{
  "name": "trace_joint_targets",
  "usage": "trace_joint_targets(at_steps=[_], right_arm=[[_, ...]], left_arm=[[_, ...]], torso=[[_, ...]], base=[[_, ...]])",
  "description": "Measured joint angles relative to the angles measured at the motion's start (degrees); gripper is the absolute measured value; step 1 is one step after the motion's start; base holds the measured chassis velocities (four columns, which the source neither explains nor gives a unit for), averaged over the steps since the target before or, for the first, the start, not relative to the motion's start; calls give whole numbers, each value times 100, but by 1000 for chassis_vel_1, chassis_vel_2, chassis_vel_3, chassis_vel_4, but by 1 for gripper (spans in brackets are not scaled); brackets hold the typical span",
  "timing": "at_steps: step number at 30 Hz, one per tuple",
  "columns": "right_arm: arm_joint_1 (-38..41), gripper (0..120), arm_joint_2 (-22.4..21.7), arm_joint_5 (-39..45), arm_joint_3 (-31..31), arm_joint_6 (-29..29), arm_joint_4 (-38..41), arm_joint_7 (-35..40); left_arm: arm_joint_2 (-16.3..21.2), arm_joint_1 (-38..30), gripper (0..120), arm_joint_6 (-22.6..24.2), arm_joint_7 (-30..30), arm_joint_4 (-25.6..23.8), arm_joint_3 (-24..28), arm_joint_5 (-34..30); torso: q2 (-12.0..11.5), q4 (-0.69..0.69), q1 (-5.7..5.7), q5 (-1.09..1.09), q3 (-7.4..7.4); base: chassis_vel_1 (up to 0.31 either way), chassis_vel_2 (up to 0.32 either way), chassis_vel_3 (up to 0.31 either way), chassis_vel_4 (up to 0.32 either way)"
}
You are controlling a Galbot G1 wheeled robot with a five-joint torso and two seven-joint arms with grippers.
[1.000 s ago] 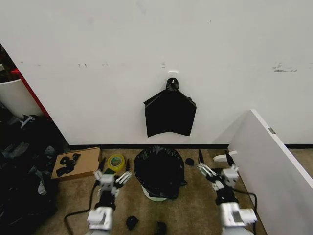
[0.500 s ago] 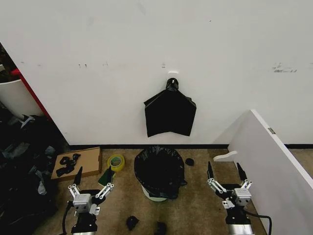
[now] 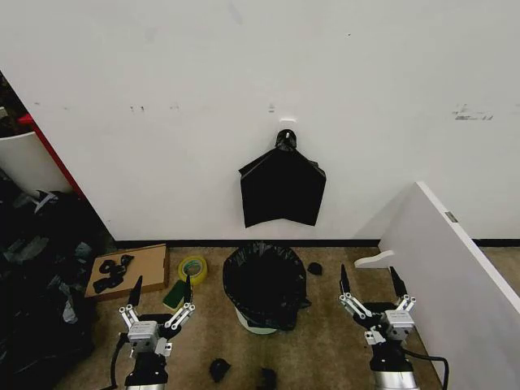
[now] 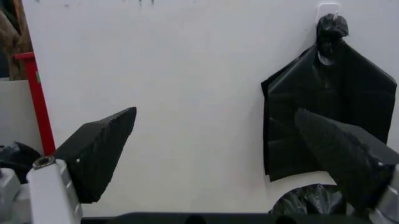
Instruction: Place the garbage bag over the trash bin.
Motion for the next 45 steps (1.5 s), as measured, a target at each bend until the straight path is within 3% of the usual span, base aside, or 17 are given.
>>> trace_joint_targets(at_steps=[45], right_arm=[[7,100,-7,11,-5,-11,-2,8]], left_arm=[[209,-42,100,475,-11,-105,258,168]], torso=[[0,0,0,0,0]], base=[[0,0,0,0]])
